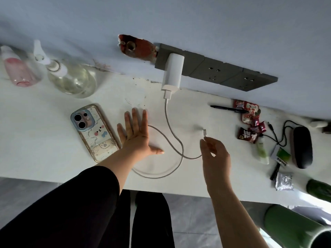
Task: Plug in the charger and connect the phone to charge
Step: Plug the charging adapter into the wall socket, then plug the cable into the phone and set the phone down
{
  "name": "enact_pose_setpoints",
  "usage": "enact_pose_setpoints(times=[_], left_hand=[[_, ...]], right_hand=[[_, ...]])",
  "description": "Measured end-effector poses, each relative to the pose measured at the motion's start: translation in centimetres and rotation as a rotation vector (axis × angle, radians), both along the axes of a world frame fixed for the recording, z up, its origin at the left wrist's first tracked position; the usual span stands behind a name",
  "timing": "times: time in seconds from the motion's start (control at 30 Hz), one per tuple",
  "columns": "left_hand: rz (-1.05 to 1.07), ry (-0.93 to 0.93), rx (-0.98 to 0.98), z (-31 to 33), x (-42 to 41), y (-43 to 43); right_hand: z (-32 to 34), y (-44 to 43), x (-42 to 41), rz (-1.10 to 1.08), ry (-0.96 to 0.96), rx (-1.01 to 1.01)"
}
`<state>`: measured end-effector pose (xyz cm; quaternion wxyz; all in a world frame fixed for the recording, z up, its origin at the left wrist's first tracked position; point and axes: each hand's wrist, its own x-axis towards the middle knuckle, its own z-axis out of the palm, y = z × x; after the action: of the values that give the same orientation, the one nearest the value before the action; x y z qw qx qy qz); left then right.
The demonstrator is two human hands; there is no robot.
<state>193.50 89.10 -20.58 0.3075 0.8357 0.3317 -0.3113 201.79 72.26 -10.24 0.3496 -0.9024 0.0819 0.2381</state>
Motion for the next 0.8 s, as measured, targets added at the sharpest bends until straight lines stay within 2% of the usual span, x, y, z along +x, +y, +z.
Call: enact_pose_setpoints(times=[0.03, 0.1, 0.13, 0.2, 0.23, 0.3, 0.4, 0.67, 0.8], left_hand=[[0.002, 0.0, -0.001, 0.0, 0.0, 0.0], [-0.008, 0.004, -0.001, 0.0, 0.0, 0.0], [-0.015, 0.006, 0.001, 0.0, -0.1, -0.1], [-0.02, 0.006, 0.008, 0.0, -0.1, -0.1], [-0.023, 0.005, 0.011, 0.0, -0.1, -0.1], [-0.026, 0.002, 0.016, 0.0, -0.1, -0.2], [-0.028, 0.001, 0.034, -0.1, -0.1, -0.2], [-0.053, 0.031, 0.014, 0.7, 0.1, 0.1], [-0.091, 0.018, -0.087, 2.4, -0.5, 2.0]], right_hand=[[-1.1, -0.8, 0.5, -0.031, 0.014, -0.063], [-3.3, -1.2, 1.5, -0.141, 0.166, -0.099], [-4.1, -1.1, 1.9, -0.251, 0.279, -0.035], [-5.3, -0.9, 2.7, -0.552, 0.486, 0.222], [-5.6, -1.0, 2.9, -0.69, 0.554, 0.348], [-5.6, -1.5, 3.0, -0.809, 0.592, 0.515], [-4.4, -2.1, 2.6, -0.738, 0.584, 0.614], [2.8, -1.4, -0.3, -0.336, 0.556, 0.867], [5.9, 0.1, -1.8, -0.066, 0.494, 0.751]])
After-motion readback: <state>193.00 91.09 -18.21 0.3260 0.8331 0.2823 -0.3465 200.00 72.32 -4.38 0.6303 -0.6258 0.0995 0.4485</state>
